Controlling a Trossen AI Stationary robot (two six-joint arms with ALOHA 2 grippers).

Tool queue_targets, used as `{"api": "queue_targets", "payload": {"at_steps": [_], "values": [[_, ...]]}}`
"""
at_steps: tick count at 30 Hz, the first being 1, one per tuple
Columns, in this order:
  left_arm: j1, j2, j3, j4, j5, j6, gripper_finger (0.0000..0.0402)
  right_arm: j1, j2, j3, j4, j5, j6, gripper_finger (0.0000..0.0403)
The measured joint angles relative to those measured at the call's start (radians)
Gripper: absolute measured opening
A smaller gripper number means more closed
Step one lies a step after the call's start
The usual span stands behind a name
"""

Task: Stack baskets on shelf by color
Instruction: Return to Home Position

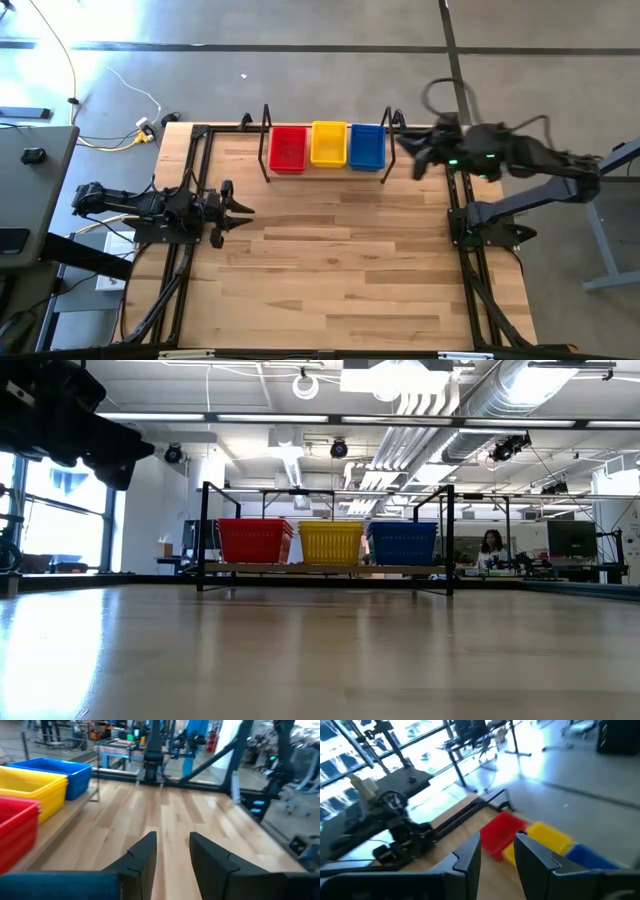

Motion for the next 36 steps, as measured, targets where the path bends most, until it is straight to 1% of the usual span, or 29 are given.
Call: {"api": "queue_targets", "payload": {"at_steps": [2, 5, 8, 11, 16, 20, 25, 29, 36], "values": [[0.012, 0.004, -0.001, -0.002, -0.002, 0.014, 0.01, 0.014, -0.057, -0.002, -0.046, 0.044, -0.031, 0.0103], [0.028, 0.007, 0.0, -0.002, -0.004, 0.014, 0.0092, 0.041, -0.151, -0.06, -0.068, 0.097, -0.062, 0.0103], [0.039, 0.007, 0.0, -0.001, -0.006, 0.014, 0.0086, 0.064, -0.248, -0.172, -0.046, 0.119, -0.068, 0.0103], [0.044, 0.007, 0.0, -0.001, -0.007, 0.014, 0.0085, 0.072, -0.34, -0.312, 0.048, 0.11, -0.093, 0.0103], [0.044, 0.007, 0.0, -0.001, -0.002, 0.014, 0.0087, 0.072, -0.484, -0.545, 0.247, 0.023, -0.193, 0.0103], [0.044, 0.007, 0.0, -0.001, 0.0, 0.014, 0.0087, 0.072, -0.593, -0.726, 0.37, -0.095, -0.234, 0.0103], [0.044, 0.007, 0.0, -0.002, 0.0, 0.014, 0.0087, 0.072, -0.723, -0.934, 0.508, -0.235, -0.24, 0.0103], [0.044, 0.007, 0.0, -0.002, 0.0, 0.014, 0.0087, 0.072, -0.808, -1.061, 0.553, -0.317, -0.237, 0.0103], [0.044, 0.007, 0.0, -0.002, 0.0, 0.014, 0.0086, 0.071, -0.975, -1.208, 0.562, -0.35, -0.218, 0.0103]]}}
